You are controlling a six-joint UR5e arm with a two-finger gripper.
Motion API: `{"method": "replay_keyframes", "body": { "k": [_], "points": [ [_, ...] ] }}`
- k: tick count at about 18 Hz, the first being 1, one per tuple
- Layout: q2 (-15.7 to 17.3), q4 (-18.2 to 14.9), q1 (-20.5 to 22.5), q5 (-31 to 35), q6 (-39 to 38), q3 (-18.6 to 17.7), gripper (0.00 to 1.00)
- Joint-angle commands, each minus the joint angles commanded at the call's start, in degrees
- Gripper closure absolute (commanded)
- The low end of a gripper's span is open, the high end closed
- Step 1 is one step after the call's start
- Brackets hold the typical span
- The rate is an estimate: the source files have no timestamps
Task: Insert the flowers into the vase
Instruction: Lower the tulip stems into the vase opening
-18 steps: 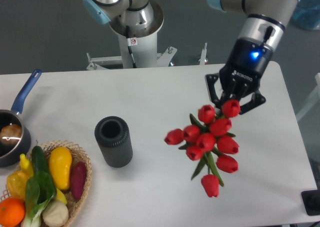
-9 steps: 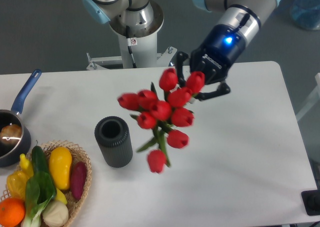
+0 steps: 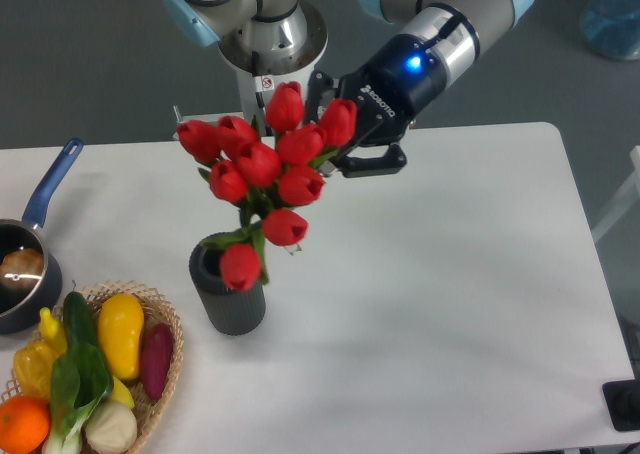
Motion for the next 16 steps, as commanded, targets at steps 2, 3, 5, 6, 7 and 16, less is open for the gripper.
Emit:
{"method": "replay_keyframes", "body": {
  "k": [2,3,5,6,7,16],
  "points": [
    [-0.09,0.00,-0.35,-0.96,0.09,0.00,1.00],
    [0.00,0.00,-0.70,-0.88,0.18,-0.26,1.00],
    [-0.26,0.00,-1.41,-0.88,0.44,-0.44,1.00],
    [-0.26,0.00,-1.76,-0.79,0.44,-0.44,1.00],
    [-0.26,0.00,-2.19,-0.79,0.44,-0.70,1.00],
    [0.27,0.09,-3.52,-0.79,1.40,-4.22,1.00]
  ]
}}
